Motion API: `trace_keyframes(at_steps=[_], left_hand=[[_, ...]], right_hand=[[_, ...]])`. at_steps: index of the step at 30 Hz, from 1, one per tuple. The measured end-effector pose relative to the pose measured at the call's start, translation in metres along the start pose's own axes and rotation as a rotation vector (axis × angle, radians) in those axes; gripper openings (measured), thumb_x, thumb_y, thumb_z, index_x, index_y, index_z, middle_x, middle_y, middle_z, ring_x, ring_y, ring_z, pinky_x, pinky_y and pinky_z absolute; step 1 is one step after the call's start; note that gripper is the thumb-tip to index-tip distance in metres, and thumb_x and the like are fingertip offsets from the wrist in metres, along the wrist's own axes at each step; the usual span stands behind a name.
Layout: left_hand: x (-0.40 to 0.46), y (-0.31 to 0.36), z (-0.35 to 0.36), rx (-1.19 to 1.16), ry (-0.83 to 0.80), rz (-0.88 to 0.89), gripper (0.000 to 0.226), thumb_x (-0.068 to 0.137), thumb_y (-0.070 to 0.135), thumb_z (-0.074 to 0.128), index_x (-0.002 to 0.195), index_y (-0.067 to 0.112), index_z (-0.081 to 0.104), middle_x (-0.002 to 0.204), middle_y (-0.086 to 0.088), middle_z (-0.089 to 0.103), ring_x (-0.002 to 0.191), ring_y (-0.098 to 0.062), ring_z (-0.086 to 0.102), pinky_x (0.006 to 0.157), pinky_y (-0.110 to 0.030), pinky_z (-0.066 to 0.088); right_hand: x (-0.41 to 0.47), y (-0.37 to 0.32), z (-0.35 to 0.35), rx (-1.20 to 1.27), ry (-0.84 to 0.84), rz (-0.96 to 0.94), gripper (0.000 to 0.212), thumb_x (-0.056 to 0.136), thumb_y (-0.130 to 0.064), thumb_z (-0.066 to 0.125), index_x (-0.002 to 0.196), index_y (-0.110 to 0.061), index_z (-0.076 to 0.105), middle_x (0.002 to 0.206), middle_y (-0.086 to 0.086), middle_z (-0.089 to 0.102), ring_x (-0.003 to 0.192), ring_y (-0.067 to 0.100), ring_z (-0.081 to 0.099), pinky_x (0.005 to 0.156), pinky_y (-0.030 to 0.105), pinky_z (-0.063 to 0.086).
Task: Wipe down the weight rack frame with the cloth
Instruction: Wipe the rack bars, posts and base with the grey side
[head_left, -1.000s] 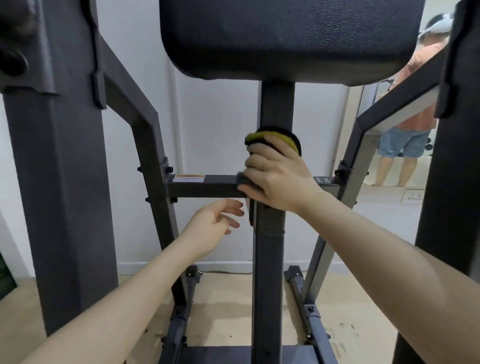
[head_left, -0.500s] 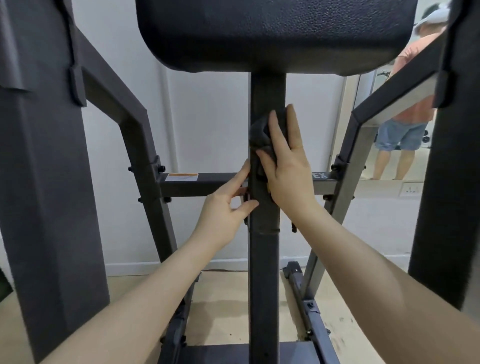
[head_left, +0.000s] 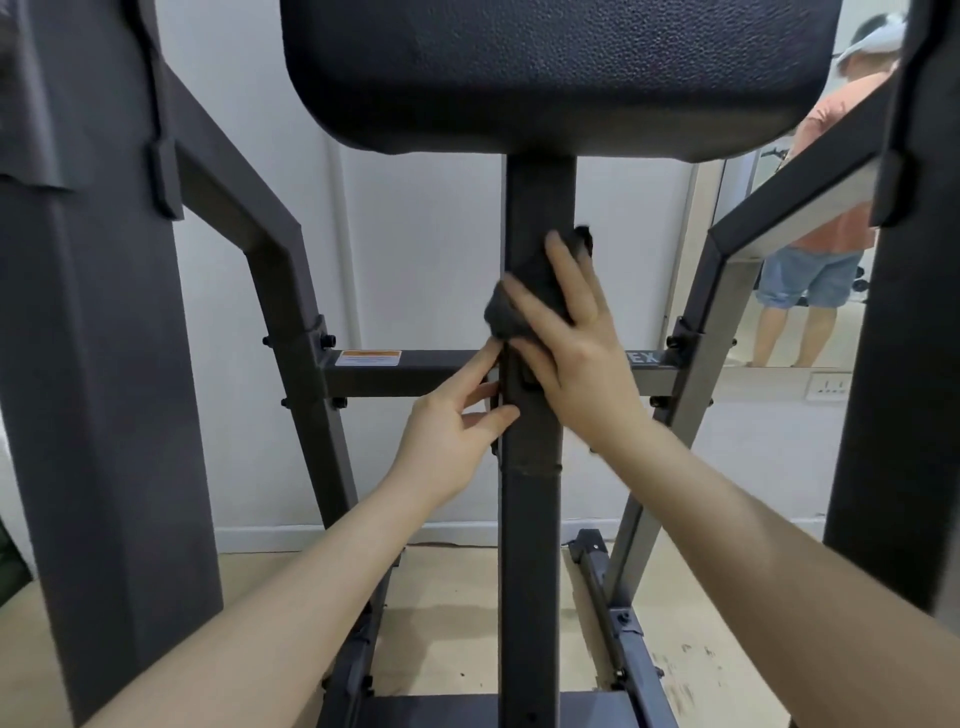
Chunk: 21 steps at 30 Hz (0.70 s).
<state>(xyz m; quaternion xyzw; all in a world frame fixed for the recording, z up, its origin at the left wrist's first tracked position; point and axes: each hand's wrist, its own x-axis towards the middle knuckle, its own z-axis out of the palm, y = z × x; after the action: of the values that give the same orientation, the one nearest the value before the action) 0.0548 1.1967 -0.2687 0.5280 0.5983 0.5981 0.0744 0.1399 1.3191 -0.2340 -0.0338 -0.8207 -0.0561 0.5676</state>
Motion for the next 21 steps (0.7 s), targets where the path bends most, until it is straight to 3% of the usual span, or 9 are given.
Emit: trace_keyframes(at_steps=[3,6,10,14,18,21], left_hand=[[0.001,-0.004,0.002,-0.03,-0.008,-0.031,0.067,0.09,0.007,0.06,0.133,0.051,0.032,0.127,0.024,0.051,0.121,0.003,0.048,0.082,-0.002,0.043],[0.002,-0.005,0.003,-0.074,0.005,-0.056,0.059,0.088,0.007,0.062,0.137,0.032,0.039,0.129,0.019,0.05,0.122,-0.002,0.048,0.084,-0.003,0.043],[0.002,-0.003,-0.011,-0.258,-0.034,-0.121,0.041,0.089,0.004,0.06,0.118,0.03,0.049,0.124,0.008,0.059,0.115,-0.004,0.056,0.09,-0.014,0.048],[0.003,0.001,-0.033,-0.255,0.033,-0.191,0.039,0.094,0.004,0.052,0.127,0.024,0.049,0.114,0.014,0.062,0.103,-0.003,0.061,0.086,-0.021,0.05],[0.0,0.006,-0.042,-0.159,0.061,-0.218,0.034,0.096,0.005,0.047,0.124,0.024,0.053,0.11,0.017,0.061,0.093,-0.001,0.063,0.074,-0.015,0.05],[-0.008,0.007,-0.043,-0.081,0.018,-0.188,0.033,0.096,0.005,0.046,0.121,0.026,0.053,0.112,0.015,0.061,0.095,-0.004,0.063,0.073,-0.014,0.05]], right_hand=[[0.041,0.004,-0.007,-0.169,0.041,-0.056,0.04,0.092,-0.024,0.048,0.128,-0.01,0.058,0.144,0.023,0.039,0.134,0.049,0.028,0.107,0.047,0.028],[0.051,0.006,-0.012,-0.342,0.036,-0.215,0.036,0.092,-0.025,0.051,0.123,-0.01,0.062,0.137,0.02,0.049,0.129,0.047,0.039,0.105,0.051,0.033],[0.024,-0.001,-0.015,-0.366,-0.239,-0.453,0.037,0.095,-0.034,0.043,0.114,-0.012,0.067,0.127,0.01,0.06,0.128,0.035,0.045,0.112,0.044,0.022],[0.046,-0.002,-0.031,-0.391,-0.488,-0.579,0.045,0.095,-0.041,0.038,0.102,-0.011,0.07,0.107,0.005,0.069,0.117,0.03,0.054,0.109,0.037,0.024],[0.087,-0.01,-0.026,-0.483,-0.303,-0.437,0.044,0.09,-0.041,0.044,0.084,-0.007,0.071,0.085,0.006,0.07,0.105,0.031,0.059,0.101,0.039,0.035],[0.05,-0.019,-0.009,-0.44,-0.252,-0.377,0.037,0.088,-0.036,0.05,0.077,-0.007,0.07,0.078,0.007,0.068,0.102,0.033,0.059,0.105,0.04,0.029]])
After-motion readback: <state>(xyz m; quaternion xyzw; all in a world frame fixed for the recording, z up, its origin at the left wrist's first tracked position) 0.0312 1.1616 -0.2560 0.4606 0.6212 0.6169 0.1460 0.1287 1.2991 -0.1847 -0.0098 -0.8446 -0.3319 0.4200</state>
